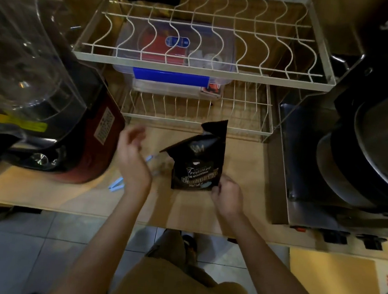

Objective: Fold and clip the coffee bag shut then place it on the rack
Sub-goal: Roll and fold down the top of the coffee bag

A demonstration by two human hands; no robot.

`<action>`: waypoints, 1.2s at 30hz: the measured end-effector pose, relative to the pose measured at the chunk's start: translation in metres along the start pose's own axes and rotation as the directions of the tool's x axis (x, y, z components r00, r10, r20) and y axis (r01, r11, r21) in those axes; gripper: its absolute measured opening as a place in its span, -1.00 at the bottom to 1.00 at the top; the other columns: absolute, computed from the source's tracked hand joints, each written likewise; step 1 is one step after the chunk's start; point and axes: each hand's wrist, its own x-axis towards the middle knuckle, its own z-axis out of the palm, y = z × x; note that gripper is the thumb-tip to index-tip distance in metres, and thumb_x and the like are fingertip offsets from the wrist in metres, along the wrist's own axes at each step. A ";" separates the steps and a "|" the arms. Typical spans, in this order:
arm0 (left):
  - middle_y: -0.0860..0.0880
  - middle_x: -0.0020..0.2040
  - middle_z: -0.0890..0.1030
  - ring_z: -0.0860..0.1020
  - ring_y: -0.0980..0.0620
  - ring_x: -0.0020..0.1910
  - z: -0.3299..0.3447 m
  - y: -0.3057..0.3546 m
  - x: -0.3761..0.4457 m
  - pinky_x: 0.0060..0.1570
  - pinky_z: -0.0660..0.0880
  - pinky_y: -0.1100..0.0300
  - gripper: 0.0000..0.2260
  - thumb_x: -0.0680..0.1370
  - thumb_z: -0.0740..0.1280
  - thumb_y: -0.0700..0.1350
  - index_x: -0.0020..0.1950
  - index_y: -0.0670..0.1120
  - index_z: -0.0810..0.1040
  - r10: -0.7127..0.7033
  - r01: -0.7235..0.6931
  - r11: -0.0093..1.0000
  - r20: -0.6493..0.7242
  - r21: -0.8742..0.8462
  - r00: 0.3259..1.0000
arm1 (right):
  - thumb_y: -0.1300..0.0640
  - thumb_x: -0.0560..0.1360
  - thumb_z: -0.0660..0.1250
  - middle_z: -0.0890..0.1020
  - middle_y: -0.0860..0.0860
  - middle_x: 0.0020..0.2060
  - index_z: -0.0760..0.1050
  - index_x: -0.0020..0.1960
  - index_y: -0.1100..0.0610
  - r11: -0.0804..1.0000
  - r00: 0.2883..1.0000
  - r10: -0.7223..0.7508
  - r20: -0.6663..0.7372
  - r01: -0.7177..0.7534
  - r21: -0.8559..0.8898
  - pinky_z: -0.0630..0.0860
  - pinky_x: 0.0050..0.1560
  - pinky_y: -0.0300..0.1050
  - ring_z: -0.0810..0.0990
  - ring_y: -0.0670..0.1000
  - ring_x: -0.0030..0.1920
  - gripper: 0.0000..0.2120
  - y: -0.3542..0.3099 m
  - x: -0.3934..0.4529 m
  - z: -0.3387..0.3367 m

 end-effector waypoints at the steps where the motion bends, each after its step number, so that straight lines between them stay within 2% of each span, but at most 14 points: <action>1: 0.03 -0.16 0.54 0.51 0.08 -0.12 -0.009 -0.016 -0.002 -0.04 0.40 0.13 -0.79 0.43 0.07 -0.18 -0.08 -0.09 0.48 -0.056 0.056 0.997 -0.015 0.058 0.998 | 0.39 0.38 0.23 0.64 0.24 0.00 0.52 0.05 0.31 1.000 1.000 -0.001 -0.001 0.001 0.008 0.47 -0.07 -0.16 0.60 0.20 -0.01 -0.74 0.000 0.001 0.001; 3: 0.03 -0.23 0.52 0.50 0.09 -0.19 -0.021 -0.045 -0.009 -0.12 0.42 0.27 -0.84 0.47 0.14 -0.28 -0.19 -0.09 0.47 -0.152 0.101 0.960 0.183 0.261 0.971 | 0.38 0.37 0.22 0.64 0.24 0.00 0.52 0.05 0.29 1.000 1.000 0.014 0.004 -0.014 0.019 0.51 -0.05 -0.09 0.61 0.21 -0.02 -0.73 -0.002 0.003 0.002; 5: 0.03 -0.22 0.55 0.51 0.02 -0.16 -0.023 -0.067 -0.017 -0.27 0.39 0.50 -0.78 0.42 0.23 -0.39 -0.18 -0.07 0.48 -0.252 0.074 0.908 0.397 0.412 0.883 | 0.36 0.38 0.23 0.64 0.24 0.00 0.52 0.05 0.27 0.999 0.999 0.037 0.007 -0.037 0.018 0.52 -0.04 -0.08 0.61 0.21 -0.02 -0.73 -0.002 0.004 0.003; 7: -0.03 -0.17 0.57 0.53 -0.03 -0.15 -0.018 -0.080 -0.024 -0.30 0.37 0.41 -0.80 0.37 0.35 -0.34 -0.09 -0.11 0.49 -0.288 -0.002 0.861 0.490 0.509 0.823 | 0.36 0.39 0.23 0.65 0.24 0.00 0.52 0.06 0.26 0.999 0.999 0.050 0.017 -0.050 0.019 0.52 -0.03 -0.07 0.61 0.21 -0.01 -0.74 -0.001 0.004 0.004; 12: -0.16 -0.19 0.60 0.55 -0.13 -0.20 -0.008 -0.089 -0.029 -0.26 0.43 0.08 -0.81 0.37 0.41 -0.18 -0.12 -0.17 0.43 -0.201 -0.181 0.751 0.481 0.635 0.853 | 0.34 0.43 0.24 0.64 0.26 -0.02 0.51 0.06 0.28 0.994 0.991 0.109 0.080 -0.109 -0.007 0.55 0.02 0.01 0.61 0.22 0.00 -0.78 -0.002 0.003 0.001; 14: -0.20 -0.20 0.59 0.54 -0.17 -0.19 -0.007 -0.088 -0.025 -0.28 0.38 0.10 -0.83 0.37 0.39 -0.20 -0.19 -0.14 0.40 -0.175 -0.240 0.733 0.518 0.636 0.837 | 0.30 0.43 0.25 0.65 0.24 0.00 0.50 0.09 0.24 0.989 0.978 0.141 0.152 -0.131 -0.074 0.54 -0.02 -0.02 0.60 0.21 0.02 -0.77 -0.006 0.003 -0.006; 17: -0.21 -0.19 0.59 0.51 -0.11 -0.22 -0.007 -0.082 -0.020 -0.27 0.29 0.16 -0.87 0.38 0.38 -0.24 -0.16 -0.17 0.45 -0.124 -0.317 0.759 0.605 0.568 0.787 | 0.17 0.47 0.25 0.65 0.17 -0.06 0.54 -0.03 0.21 0.952 0.941 0.180 0.288 -0.093 -0.292 0.46 -0.18 -0.10 0.60 0.18 -0.04 -0.85 -0.019 0.001 -0.031; 19: -0.17 -0.20 0.58 0.45 -0.02 -0.25 -0.007 -0.078 -0.019 -0.25 0.30 0.18 -0.88 0.38 0.38 -0.26 -0.13 -0.19 0.48 -0.083 -0.362 0.772 0.649 0.522 0.756 | 0.16 0.49 0.24 0.61 0.13 -0.16 0.53 -0.11 0.20 0.951 0.925 0.117 0.361 -0.001 -0.308 0.40 -0.26 -0.15 0.59 0.14 -0.10 -0.87 -0.036 -0.004 -0.055; 22: -0.06 -0.25 0.51 0.44 0.00 -0.27 -0.005 -0.076 -0.017 -0.25 0.35 0.16 -0.87 0.37 0.39 -0.27 -0.14 -0.18 0.48 -0.054 -0.405 0.765 0.677 0.500 0.734 | 0.19 0.51 0.23 0.64 0.12 -0.18 0.56 -0.09 0.21 0.937 0.891 -0.181 0.417 0.285 -0.203 0.51 -0.20 -0.07 0.59 0.11 -0.13 -0.85 -0.069 -0.012 -0.089; 25: -0.08 -0.31 0.48 0.44 -0.05 -0.31 -0.004 -0.074 -0.018 -0.28 0.38 0.06 -0.84 0.36 0.39 -0.27 -0.24 -0.16 0.41 -0.039 -0.461 0.728 0.702 0.507 0.711 | 0.24 0.50 0.23 0.66 0.10 -0.01 0.55 0.07 0.14 0.792 0.792 -0.532 0.300 0.591 -0.154 0.56 -0.03 0.08 0.59 0.11 0.00 -0.81 -0.096 -0.009 -0.104; 27: -0.05 -0.33 0.45 0.41 -0.03 -0.33 -0.002 -0.071 -0.019 -0.31 0.36 0.07 -0.78 0.35 0.39 -0.27 -0.27 -0.09 0.34 -0.032 -0.484 0.720 0.720 0.497 0.693 | 0.32 0.46 0.25 0.62 0.08 0.08 0.52 0.15 0.13 0.621 0.680 -0.644 0.351 0.733 -0.278 0.56 -0.04 0.11 0.54 0.13 0.06 -0.71 -0.107 0.003 -0.102; 28: -0.04 -0.33 0.44 0.41 -0.03 -0.34 -0.001 -0.069 -0.019 -0.32 0.35 0.08 -0.77 0.35 0.39 -0.27 -0.27 -0.07 0.33 -0.030 -0.492 0.718 0.729 0.492 0.684 | 0.33 0.45 0.25 0.59 0.06 0.12 0.50 0.18 0.13 0.539 0.646 -0.637 0.420 0.763 -0.356 0.57 -0.05 0.09 0.52 0.12 0.07 -0.68 -0.111 0.009 -0.100; 31: -0.04 -0.32 0.43 0.41 -0.04 -0.34 0.001 -0.066 -0.019 -0.33 0.34 0.09 -0.74 0.36 0.38 -0.26 -0.27 -0.04 0.29 -0.026 -0.512 0.706 0.740 0.490 0.672 | 0.34 0.46 0.25 0.54 0.08 0.12 0.49 0.14 0.17 0.343 0.622 -0.513 0.592 0.780 -0.523 0.57 -0.14 0.01 0.53 0.12 0.05 -0.73 -0.118 0.019 -0.093; 36: -0.16 -0.28 0.54 0.51 -0.18 -0.29 0.003 -0.062 -0.018 -0.30 0.44 -0.02 -0.80 0.36 0.39 -0.25 -0.25 -0.09 0.36 -0.012 -0.556 0.668 0.754 0.495 0.657 | 0.39 0.45 0.26 0.50 0.13 0.13 0.53 0.05 0.23 0.132 0.631 -0.427 0.648 0.752 -0.645 0.48 -0.29 -0.06 0.53 0.15 0.03 -0.79 -0.121 0.023 -0.093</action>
